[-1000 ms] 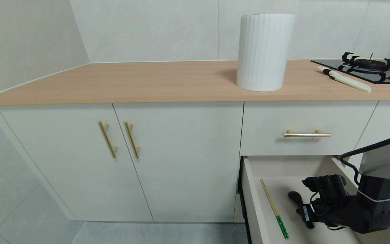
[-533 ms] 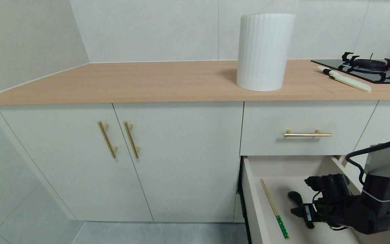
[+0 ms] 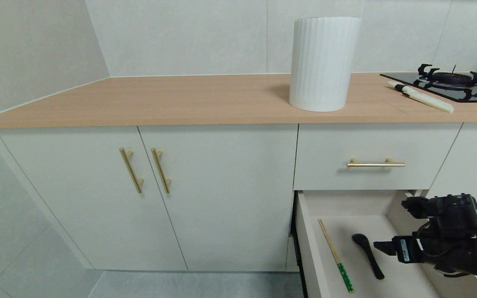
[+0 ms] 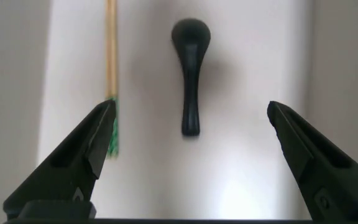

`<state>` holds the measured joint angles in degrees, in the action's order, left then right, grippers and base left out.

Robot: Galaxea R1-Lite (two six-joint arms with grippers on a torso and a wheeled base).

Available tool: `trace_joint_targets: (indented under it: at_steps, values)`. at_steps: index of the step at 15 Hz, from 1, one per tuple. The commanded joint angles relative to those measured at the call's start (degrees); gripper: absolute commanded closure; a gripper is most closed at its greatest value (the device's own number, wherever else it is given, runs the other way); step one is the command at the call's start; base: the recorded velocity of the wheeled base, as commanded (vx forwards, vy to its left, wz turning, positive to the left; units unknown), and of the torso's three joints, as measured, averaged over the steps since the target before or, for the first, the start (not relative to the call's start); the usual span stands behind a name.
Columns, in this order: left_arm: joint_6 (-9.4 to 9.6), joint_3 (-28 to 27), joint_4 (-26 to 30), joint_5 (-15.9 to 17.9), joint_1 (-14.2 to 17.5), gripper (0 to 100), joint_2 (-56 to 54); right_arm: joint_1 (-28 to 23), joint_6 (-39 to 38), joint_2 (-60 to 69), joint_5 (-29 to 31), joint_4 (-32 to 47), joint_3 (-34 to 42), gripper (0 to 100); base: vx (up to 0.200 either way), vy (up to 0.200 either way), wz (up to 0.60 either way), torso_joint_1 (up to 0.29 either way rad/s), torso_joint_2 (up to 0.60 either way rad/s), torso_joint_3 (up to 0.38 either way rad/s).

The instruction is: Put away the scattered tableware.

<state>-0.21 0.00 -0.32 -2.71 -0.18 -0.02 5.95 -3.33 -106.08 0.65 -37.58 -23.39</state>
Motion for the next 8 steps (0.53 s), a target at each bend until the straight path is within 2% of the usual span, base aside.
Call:
trace_joint_targets:
  at_steps: [1, 2, 6, 8]
  values:
    - [0.03, 0.0, 0.05, -0.02, 0.01, 0, 0.02, 0.55, 0.08, 13.01, -0.38, 7.7, 0.54, 0, 0.0, 0.0, 0.0, 0.0, 0.0, 0.0]
    - [-0.06, 0.0, 0.05, -0.02, 0.01, 0, 0.02, 0.91, 0.08, 14.76, -0.38, 9.55, 0.37, 0, 0.0, 0.0, 0.0, 0.0, 0.0, 0.0]
    - [-0.06, 0.0, 0.05, -0.02, 0.01, 0, 0.02, 6.62, 0.16, 27.77, -0.38, 26.95, -3.33, 0, 0.0, 0.0, 0.0, 0.0, 0.0, 0.0]
    - [-0.14, 0.0, 0.05, -0.02, 0.01, 0, 0.02, 7.23, 0.25, 30.15, -0.38, 32.05, -4.82, 0, 0.0, 0.0, 0.0, 0.0, 0.0, 0.0]
